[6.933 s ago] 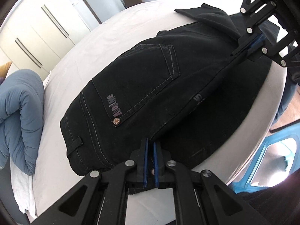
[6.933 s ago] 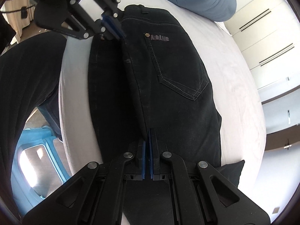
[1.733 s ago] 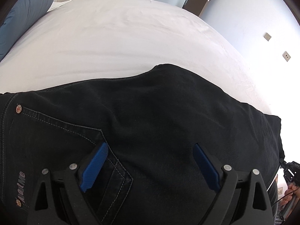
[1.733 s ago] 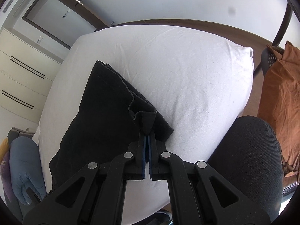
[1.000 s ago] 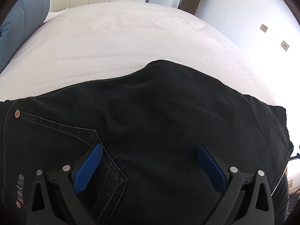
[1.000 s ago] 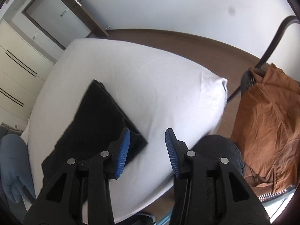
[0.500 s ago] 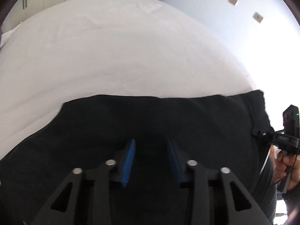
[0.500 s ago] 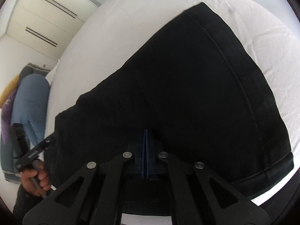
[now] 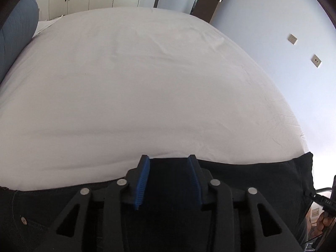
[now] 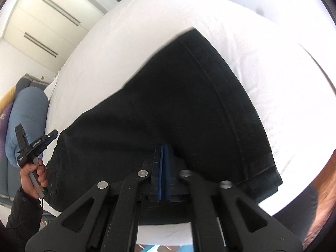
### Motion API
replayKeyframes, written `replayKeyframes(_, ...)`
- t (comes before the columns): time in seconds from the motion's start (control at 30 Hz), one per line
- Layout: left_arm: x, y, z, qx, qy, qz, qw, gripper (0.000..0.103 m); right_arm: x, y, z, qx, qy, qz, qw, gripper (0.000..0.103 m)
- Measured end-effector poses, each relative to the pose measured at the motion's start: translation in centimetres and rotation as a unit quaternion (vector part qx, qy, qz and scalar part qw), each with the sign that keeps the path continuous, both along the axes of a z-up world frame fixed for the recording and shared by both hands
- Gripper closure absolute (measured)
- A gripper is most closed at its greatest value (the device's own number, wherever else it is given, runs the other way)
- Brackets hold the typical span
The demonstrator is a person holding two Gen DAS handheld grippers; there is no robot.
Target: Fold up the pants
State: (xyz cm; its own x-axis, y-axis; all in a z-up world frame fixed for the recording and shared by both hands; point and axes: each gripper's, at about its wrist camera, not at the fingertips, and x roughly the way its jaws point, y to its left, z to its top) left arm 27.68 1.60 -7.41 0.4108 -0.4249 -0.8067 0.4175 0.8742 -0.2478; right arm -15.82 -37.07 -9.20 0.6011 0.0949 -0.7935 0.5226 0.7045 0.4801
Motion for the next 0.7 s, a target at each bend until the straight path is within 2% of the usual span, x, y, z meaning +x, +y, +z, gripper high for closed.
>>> replayKeyframes(0.03,-1.1,-0.7,0.3,-0.013,-0.002,-0.007,0.9999,0.058,0.5,0.8,1.0,-0.004,-0.015,0.017,1.000,0.096)
replayKeyframes(0.07,-2.8,-1.6,0.0,-0.025,0.002,-0.021,0.9995,0.051,1.3,1.9,1.8,0.002,-0.035,0.042,0.998,0.096)
replayKeyframes(0.1,-3.7,-2.6,-0.3,-0.023,0.004,-0.033,0.9992,0.047,2.1,3.0,2.3,0.011,-0.047,0.065,0.997,0.096)
replayKeyframes(0.13,-4.2,-3.1,-1.2,-0.009,0.009,-0.043,0.9990,0.047,3.3,4.3,2.6,0.026,-0.057,0.094,0.994,0.096)
replayKeyframes(0.17,-4.5,-3.4,-3.3,0.025,0.027,-0.052,0.9980,0.048,4.6,5.8,2.4,0.039,-0.062,0.125,0.989,0.096)
replayKeyframes(0.2,-4.9,-3.3,-4.4,0.031,0.025,-0.057,0.9976,0.051,5.5,6.8,2.0,0.042,-0.058,0.143,0.987,0.096)
replayKeyframes(0.23,-5.1,-2.5,-4.7,0.021,0.010,-0.059,0.9980,0.052,6.5,7.8,1.0,0.034,-0.044,0.152,0.987,0.096)
replayKeyframes(0.27,-5.4,-1.7,-4.6,0.015,0.008,-0.055,0.9983,0.059,7.0,8.0,0.1,0.027,-0.022,0.147,0.989,0.096)
replayKeyframes(0.3,-5.5,-1.1,-4.4,0.015,0.010,-0.046,0.9988,0.067,7.1,7.7,-0.9,0.026,0.003,0.135,0.990,0.102)
replayKeyframes(0.33,-5.9,-0.2,-4.3,0.017,0.012,-0.041,0.9990,0.068,6.5,6.8,-2.3,0.048,0.008,0.113,0.992,0.103)
replayKeyframes(0.37,-6.2,0.9,-4.2,0.025,0.008,-0.041,0.9988,0.070,5.9,6.0,-2.8,0.071,-0.008,0.101,0.992,0.103)
replayKeyframes(0.4,-7.4,2.0,-4.1,0.052,-0.007,-0.037,0.9980,0.070,5.2,5.2,-3.0,0.076,-0.012,0.083,0.994,0.103)
replayKeyframes(0.47,-8.6,4.4,-4.3,0.108,-0.032,-0.021,0.9935,0.070,3.7,4.2,-2.3,0.051,-0.010,0.057,0.997,0.103)
replayKeyframes(0.5,-8.9,5.0,-3.8,0.114,-0.032,-0.015,0.9929,0.073,3.6,4.3,-1.8,0.039,-0.003,0.043,0.998,0.103)
replayKeyframes(0.57,-11.0,4.5,-1.4,0.102,-0.045,-0.029,0.9933,0.072,3.0,4.4,-0.3,0.006,0.016,0.010,1.000,0.103)
replayKeyframes(0.6,-12.4,2.9,-0.5,0.084,-0.057,-0.048,0.9937,0.072,2.9,5.2,0.8,-0.004,0.001,0.014,1.000,0.096)
replayKeyframes(0.63,-14.2,0.3,0.3,0.050,-0.057,-0.071,0.9946,0.070,3.3,6.4,1.5,0.006,-0.023,0.036,0.999,0.096)
replayKeyframes(0.7,-16.5,-2.4,0.6,-0.004,-0.040,-0.110,0.9931,0.059,4.1,9.6,1.8,0.051,-0.069,0.094,0.992,0.096)
